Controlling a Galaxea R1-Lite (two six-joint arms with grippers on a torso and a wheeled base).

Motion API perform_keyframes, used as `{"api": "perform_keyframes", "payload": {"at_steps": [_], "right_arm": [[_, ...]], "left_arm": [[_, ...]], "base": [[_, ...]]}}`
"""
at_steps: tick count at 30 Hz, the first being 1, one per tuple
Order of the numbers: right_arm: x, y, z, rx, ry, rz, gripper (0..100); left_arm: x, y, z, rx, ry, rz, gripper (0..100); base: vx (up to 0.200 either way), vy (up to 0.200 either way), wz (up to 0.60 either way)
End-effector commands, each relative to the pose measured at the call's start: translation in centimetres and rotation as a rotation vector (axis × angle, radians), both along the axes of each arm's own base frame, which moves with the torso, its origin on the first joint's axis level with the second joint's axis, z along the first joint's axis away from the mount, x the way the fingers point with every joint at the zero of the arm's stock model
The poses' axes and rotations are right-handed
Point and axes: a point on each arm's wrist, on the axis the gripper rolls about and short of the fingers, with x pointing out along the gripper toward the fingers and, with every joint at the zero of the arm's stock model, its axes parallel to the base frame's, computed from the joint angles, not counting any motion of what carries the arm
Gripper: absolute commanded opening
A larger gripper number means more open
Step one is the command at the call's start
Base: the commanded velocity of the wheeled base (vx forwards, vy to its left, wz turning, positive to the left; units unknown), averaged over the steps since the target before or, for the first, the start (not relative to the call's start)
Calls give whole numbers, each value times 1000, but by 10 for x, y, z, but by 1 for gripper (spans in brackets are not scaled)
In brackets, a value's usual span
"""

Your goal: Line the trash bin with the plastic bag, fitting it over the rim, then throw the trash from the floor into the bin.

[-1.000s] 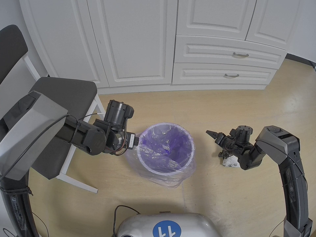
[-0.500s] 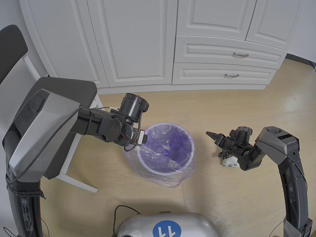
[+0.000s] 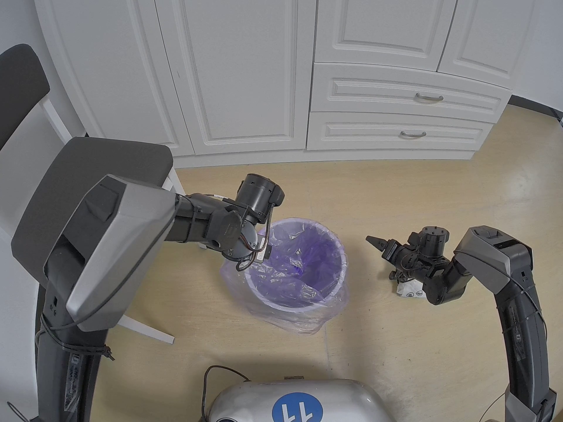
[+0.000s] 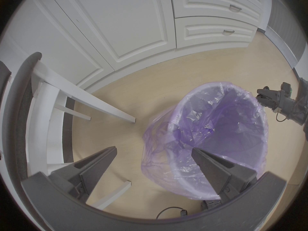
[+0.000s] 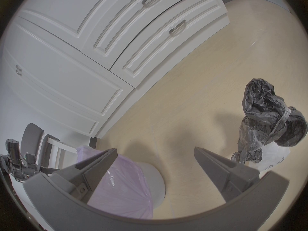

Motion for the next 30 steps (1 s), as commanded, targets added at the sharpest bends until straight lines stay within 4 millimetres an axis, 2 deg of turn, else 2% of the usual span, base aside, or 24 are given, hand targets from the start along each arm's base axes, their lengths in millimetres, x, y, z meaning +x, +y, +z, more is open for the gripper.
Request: {"api": "perform_keyframes", "payload": {"at_steps": [1, 11, 15, 19, 26, 27, 30], "right_arm": [[0, 0, -3, -10, 0, 4, 100], [1, 0, -5, -11, -2, 4, 100], [1, 0, -5, -13, -3, 4, 100], [1, 0, -7, -31, -6, 9, 100], [0, 0, -10, -45, -6, 13, 100], [0, 0, -11, -46, -11, 13, 100], [0, 0, -10, -45, -16, 13, 100]], "left_arm": [[9, -5, -23, 15, 24, 2, 100], [27, -15, -48, 5, 10, 1, 100], [29, -15, -66, 24, 38, 5, 100], [28, -14, -72, 30, 50, 6, 100], [21, -11, -52, -3, 40, 32, 100], [9, -8, -39, -5, 60, 30, 100], [-8, -2, -29, 6, 85, 20, 100]], "base": [[0, 0, 0], [0, 0, 0], [0, 0, 0], [0, 0, 0], [0, 0, 0], [0, 0, 0], [0, 0, 0]]}}
